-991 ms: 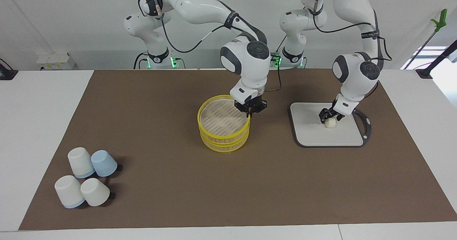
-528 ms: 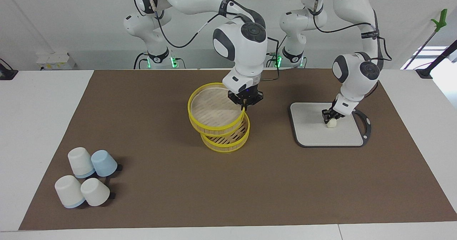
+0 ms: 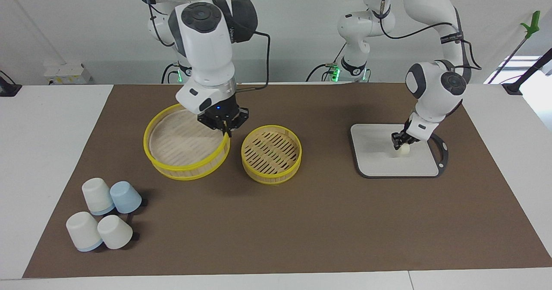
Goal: Place bun in steamer
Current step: 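Lift the lid aside with the right gripper while the left gripper lifts the bun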
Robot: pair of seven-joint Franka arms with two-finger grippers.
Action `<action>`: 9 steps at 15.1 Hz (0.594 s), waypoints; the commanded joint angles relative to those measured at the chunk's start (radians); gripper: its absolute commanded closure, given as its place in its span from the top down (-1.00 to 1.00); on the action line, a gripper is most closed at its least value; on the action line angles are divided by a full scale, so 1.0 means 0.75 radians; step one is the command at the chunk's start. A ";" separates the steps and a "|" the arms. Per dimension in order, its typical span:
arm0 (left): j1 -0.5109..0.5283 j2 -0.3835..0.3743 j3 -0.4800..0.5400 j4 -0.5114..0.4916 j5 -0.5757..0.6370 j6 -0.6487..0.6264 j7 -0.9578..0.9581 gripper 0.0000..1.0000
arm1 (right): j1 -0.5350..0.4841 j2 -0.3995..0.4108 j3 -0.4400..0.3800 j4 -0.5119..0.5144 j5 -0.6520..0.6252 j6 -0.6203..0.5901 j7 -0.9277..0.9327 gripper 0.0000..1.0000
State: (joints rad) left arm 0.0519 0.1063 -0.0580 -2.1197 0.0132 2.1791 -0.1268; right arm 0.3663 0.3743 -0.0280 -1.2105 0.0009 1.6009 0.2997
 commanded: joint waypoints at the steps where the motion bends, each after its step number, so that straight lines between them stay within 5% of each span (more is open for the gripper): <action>1: -0.134 0.036 0.008 0.181 -0.020 -0.189 -0.190 -0.28 | -0.077 -0.078 0.019 -0.094 -0.007 0.001 -0.113 -1.00; 6: -0.422 0.134 0.006 0.472 -0.101 -0.351 -0.601 -0.28 | -0.240 -0.094 0.021 -0.131 0.017 0.011 -0.270 -1.00; 9: -0.596 0.151 0.006 0.515 -0.154 -0.330 -0.737 -0.27 | -0.341 -0.094 0.021 -0.143 0.064 0.015 -0.428 -1.00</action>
State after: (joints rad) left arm -0.3170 0.1793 -0.0714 -1.7931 -0.0623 1.9550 -0.6193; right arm 0.1613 0.3422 -0.0264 -1.2718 0.0217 1.5986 0.0498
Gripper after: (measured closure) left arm 0.634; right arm 0.907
